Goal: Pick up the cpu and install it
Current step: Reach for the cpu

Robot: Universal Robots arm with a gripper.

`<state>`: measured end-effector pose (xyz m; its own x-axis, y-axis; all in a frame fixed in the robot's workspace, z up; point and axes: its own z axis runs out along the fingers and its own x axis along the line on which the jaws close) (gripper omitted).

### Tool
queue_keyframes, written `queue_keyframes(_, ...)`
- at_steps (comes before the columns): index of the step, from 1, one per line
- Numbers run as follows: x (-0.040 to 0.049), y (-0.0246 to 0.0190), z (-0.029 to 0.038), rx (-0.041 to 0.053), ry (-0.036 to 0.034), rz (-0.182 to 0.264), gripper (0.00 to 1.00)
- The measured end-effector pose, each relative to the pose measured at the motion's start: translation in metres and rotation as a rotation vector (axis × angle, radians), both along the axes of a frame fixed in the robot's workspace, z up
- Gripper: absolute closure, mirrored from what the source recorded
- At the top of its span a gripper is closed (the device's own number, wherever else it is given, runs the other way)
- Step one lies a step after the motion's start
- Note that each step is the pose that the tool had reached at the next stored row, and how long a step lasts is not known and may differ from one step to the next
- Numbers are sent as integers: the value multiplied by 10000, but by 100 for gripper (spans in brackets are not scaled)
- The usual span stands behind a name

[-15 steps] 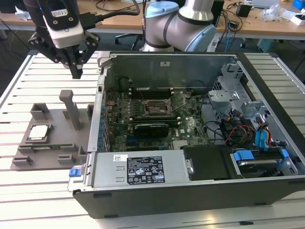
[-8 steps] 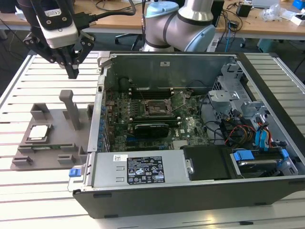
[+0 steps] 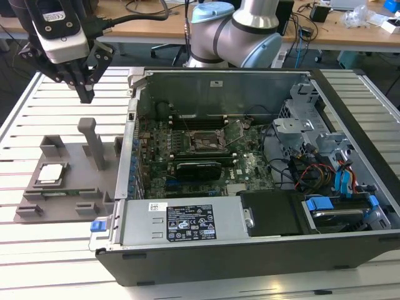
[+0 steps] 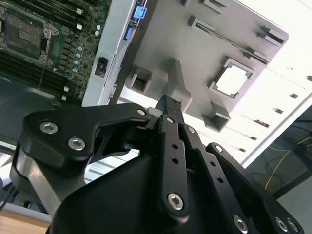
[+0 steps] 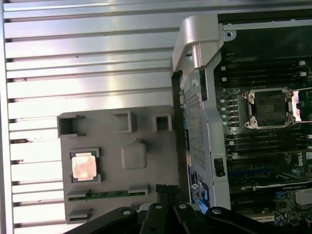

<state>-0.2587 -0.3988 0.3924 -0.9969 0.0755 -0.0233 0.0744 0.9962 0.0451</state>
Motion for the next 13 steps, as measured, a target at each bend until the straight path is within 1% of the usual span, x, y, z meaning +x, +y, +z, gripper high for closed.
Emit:
queue_keyframes(3,-53,0,0,0,-1,1,89)
queue_keyframes(13,-104,0,0,0,0,0,89)
